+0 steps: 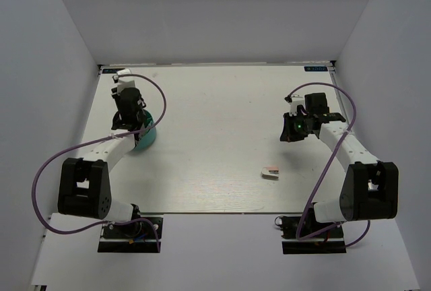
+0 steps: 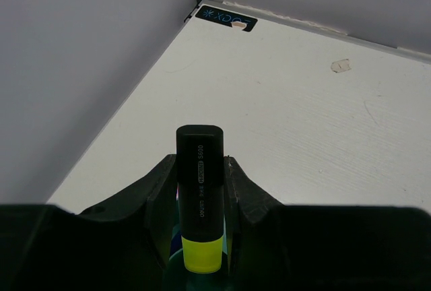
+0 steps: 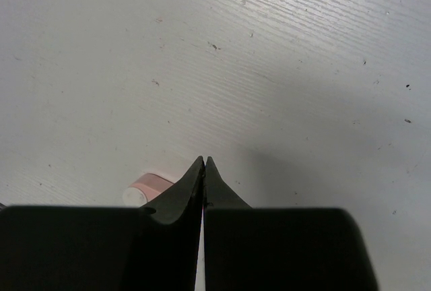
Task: Sort the stationery into containers
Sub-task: Place the pen in the storage box, then pick up the stapler from the center of the board, then place the stapler in the storage box.
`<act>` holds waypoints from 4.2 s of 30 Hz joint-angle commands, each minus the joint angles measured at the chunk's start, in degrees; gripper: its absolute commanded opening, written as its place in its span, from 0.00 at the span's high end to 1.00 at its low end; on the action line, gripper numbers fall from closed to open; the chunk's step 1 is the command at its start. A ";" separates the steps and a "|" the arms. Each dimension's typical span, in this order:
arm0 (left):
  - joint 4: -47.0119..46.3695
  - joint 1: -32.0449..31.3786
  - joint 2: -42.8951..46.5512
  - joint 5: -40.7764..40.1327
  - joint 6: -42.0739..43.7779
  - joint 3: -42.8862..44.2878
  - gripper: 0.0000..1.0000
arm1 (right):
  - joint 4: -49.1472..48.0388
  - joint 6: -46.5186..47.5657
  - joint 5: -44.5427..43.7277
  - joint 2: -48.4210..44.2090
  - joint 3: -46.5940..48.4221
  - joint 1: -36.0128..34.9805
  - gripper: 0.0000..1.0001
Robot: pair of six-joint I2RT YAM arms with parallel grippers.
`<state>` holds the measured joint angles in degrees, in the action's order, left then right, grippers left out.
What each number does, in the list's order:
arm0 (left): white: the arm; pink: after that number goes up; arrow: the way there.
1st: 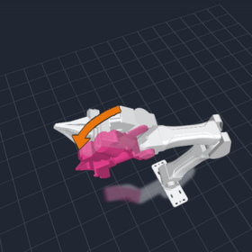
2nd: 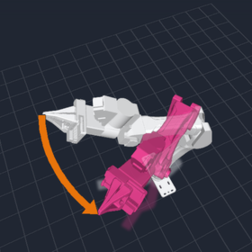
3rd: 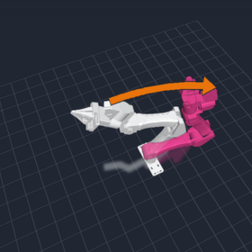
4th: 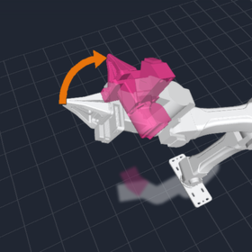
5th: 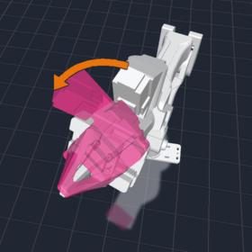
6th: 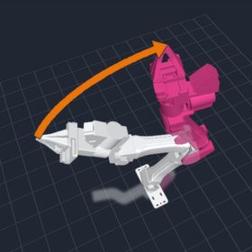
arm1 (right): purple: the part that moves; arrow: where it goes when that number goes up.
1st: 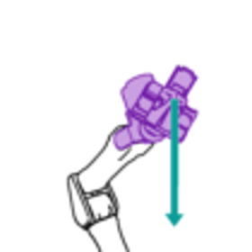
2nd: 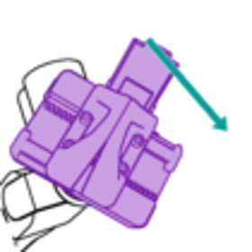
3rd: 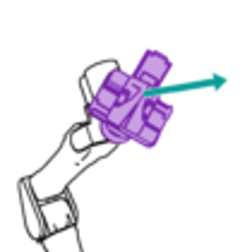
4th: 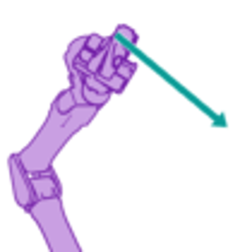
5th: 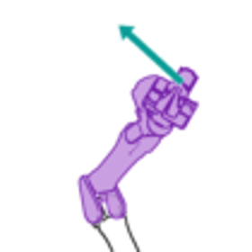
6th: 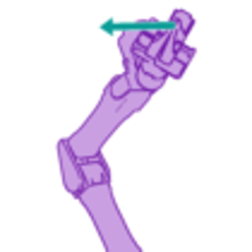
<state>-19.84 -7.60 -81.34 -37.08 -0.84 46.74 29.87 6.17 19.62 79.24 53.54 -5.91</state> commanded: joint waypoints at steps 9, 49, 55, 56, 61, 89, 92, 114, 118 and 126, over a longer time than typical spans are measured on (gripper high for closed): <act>-3.72 0.48 3.20 -0.19 -1.53 -5.87 0.99 | -0.69 0.07 0.51 -0.41 -0.01 0.64 1.00; 70.72 -4.18 42.38 44.37 -18.23 -0.42 0.07 | 22.43 66.78 21.70 -0.41 -6.25 -6.92 0.33; 72.92 -4.18 49.07 44.29 -19.02 -6.57 0.06 | 9.26 60.19 15.46 -1.81 -12.56 -11.83 0.33; 73.10 -4.18 49.95 44.72 -19.20 -7.45 0.06 | 7.76 59.05 14.93 -2.07 -13.97 -12.28 0.33; 73.10 -4.18 52.33 45.08 -18.94 -7.81 0.06 | 0.81 55.35 8.78 -1.63 -15.30 -14.56 0.34; 75.82 -4.27 53.66 39.37 -19.29 -1.49 0.17 | 7.19 65.61 2.01 -5.69 -16.03 -14.92 1.00; 76.96 -4.18 54.01 37.26 -19.37 1.50 0.24 | 17.81 69.91 1.83 -0.86 -4.63 -15.62 1.00; 74.94 -4.27 60.51 15.02 -21.84 9.68 0.24 | -49.89 88.29 -16.00 41.89 41.76 -46.02 1.00; 75.29 -4.36 61.30 12.92 -20.87 9.86 0.24 | -55.96 89.71 -17.94 51.88 55.25 -47.35 1.00; 76.17 -5.06 62.44 10.89 -19.82 9.42 0.24 | -67.21 89.37 -15.93 52.61 54.57 -48.32 1.00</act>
<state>55.70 -11.99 -19.29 -24.25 -21.74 55.02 -25.82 95.15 3.18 137.10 108.71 -54.02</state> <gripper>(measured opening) 0.764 0.376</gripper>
